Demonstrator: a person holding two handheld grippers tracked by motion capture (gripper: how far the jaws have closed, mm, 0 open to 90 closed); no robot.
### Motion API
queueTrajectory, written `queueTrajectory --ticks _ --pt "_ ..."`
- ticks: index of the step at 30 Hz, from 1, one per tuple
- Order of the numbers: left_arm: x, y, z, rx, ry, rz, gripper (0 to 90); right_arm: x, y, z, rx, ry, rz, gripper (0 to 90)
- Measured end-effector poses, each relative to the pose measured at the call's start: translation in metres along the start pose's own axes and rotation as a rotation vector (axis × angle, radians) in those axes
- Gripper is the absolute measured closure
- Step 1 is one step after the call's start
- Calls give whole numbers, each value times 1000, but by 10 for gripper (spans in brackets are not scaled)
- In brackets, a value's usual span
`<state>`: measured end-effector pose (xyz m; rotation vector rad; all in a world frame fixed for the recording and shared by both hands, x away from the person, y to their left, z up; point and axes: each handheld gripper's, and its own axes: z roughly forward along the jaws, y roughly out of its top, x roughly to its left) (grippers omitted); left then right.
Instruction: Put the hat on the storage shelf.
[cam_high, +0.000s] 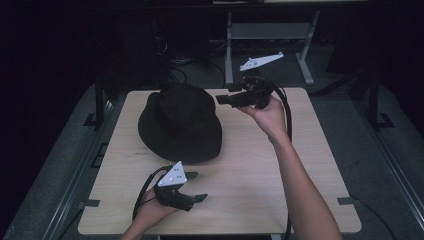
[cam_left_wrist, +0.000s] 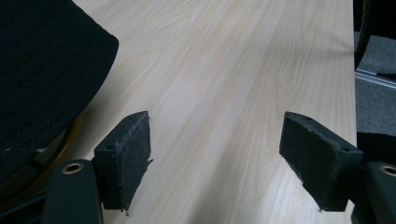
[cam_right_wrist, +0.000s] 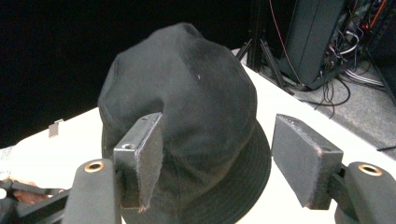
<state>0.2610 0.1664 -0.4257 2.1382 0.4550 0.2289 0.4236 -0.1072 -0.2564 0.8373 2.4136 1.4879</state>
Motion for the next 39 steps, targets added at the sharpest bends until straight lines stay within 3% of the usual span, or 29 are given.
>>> queueTrajectory --ticks 20,25,39 --pt "3 -2 -3 -3 15 -14 233 -5 -34 -22 17 -13 42 290" --pt "4 -2 -3 -1 17 -21 230 -5 -43 -32 18 -38 47 270" --pt "3 -3 0 15 16 -23 223 -5 -79 -54 40 -57 75 256"
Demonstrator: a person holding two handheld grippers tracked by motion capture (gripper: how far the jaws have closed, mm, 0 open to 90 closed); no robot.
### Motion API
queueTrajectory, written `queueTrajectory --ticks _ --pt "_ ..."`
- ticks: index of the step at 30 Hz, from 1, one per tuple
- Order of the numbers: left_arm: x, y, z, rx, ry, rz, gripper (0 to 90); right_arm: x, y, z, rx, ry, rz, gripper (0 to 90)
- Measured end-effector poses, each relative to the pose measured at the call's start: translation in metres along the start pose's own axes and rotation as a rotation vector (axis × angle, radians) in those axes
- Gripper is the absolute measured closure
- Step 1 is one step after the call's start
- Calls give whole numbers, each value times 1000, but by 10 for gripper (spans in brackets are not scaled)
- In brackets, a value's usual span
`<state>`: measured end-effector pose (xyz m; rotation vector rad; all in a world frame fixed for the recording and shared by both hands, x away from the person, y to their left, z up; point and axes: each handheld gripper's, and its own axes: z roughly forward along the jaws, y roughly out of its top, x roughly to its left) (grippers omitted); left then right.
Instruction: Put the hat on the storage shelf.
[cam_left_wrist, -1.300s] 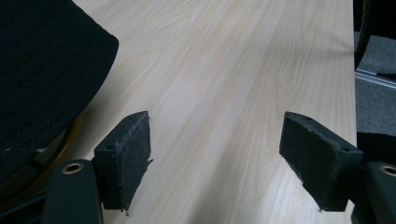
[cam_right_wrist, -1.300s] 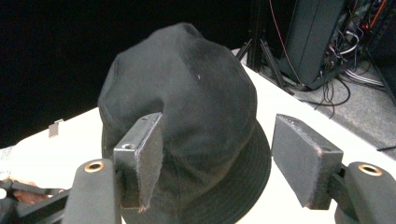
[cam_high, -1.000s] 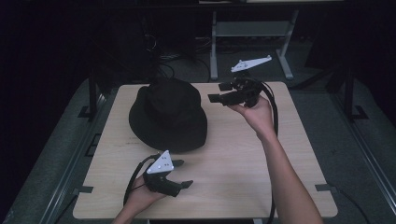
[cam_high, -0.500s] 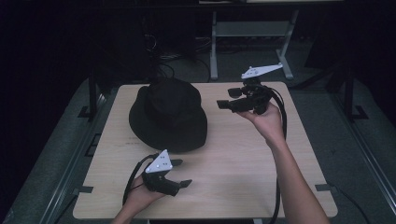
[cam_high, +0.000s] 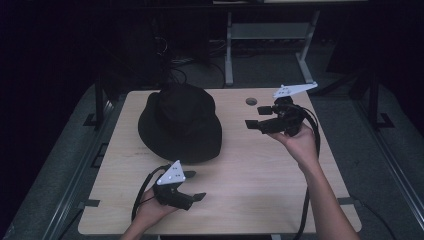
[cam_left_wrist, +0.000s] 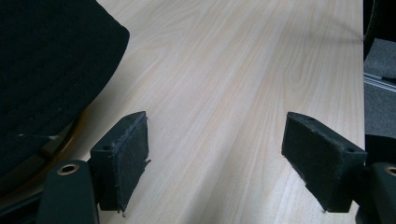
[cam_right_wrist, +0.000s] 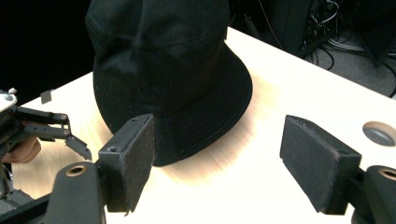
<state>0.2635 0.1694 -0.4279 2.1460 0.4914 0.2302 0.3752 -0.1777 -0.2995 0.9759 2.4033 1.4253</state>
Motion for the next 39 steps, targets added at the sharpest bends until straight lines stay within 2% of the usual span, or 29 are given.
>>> queueTrajectory --ticks 15,21,29,39 --pt "0 -2 -1 -3 7 -15 222 -1 -39 -14 -3 -10 27 250" --pt "0 -2 -1 -7 7 -11 223 -2 -55 -21 -2 -10 57 244" --pt "0 -3 -1 -6 12 -6 223 -2 -74 -31 -12 -31 66 245" --pt "1 -4 -2 -2 11 -12 223 -3 -102 -48 -61 -58 102 245"
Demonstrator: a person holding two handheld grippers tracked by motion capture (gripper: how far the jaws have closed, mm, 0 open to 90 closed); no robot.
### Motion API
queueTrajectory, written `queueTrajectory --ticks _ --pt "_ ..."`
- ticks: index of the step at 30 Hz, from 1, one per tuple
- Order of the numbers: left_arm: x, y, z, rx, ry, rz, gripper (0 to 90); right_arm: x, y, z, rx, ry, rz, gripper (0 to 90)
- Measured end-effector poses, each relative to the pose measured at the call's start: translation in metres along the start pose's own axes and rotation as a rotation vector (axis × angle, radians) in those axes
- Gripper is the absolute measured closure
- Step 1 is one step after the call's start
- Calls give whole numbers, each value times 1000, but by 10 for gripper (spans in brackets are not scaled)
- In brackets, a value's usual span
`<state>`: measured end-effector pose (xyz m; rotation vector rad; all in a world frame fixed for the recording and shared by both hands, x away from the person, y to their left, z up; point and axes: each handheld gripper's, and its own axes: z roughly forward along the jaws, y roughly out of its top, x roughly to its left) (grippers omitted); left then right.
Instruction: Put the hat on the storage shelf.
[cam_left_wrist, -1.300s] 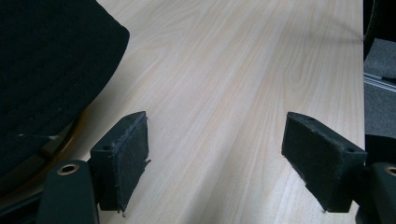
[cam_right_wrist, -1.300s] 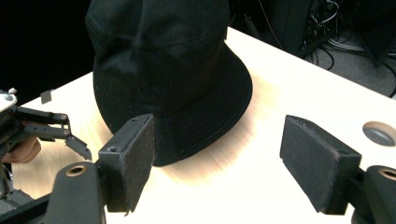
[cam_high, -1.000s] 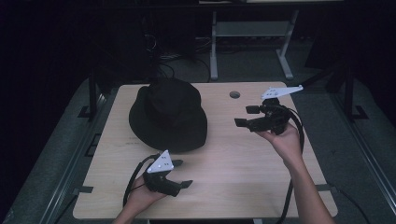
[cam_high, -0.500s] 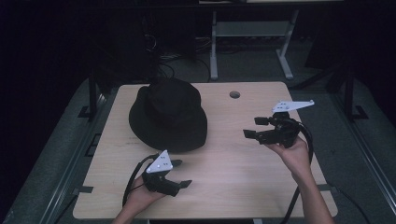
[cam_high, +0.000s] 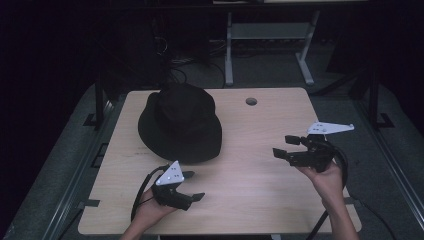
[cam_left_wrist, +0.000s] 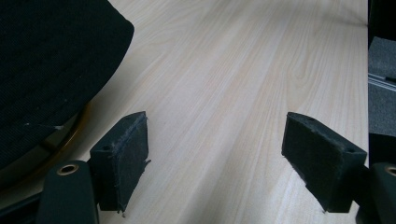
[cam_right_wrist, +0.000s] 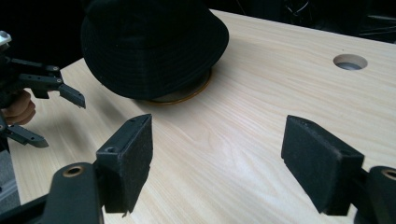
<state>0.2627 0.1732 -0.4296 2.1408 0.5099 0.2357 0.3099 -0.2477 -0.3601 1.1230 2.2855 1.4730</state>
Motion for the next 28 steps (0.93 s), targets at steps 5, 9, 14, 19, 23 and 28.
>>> queueTrajectory --ticks 5,9,14,19,23,28 --pt "0 0 0 -2 -2 -5 223 -2 -12 -9 -8 -11 10 245" --pt "0 0 -1 -7 1 -11 223 -3 -24 -15 -16 -24 19 246" --pt "1 -1 -1 -10 0 -14 223 -5 -39 -22 -16 -34 35 246" --pt "1 0 -2 -12 -2 -18 222 -3 -55 -28 -22 -41 48 245" --pt "1 -1 -3 -13 -2 -19 222 5 -69 -29 -9 -35 38 238" --pt "2 -1 -6 -34 3 -37 222 19 -93 -28 -10 -25 29 217"
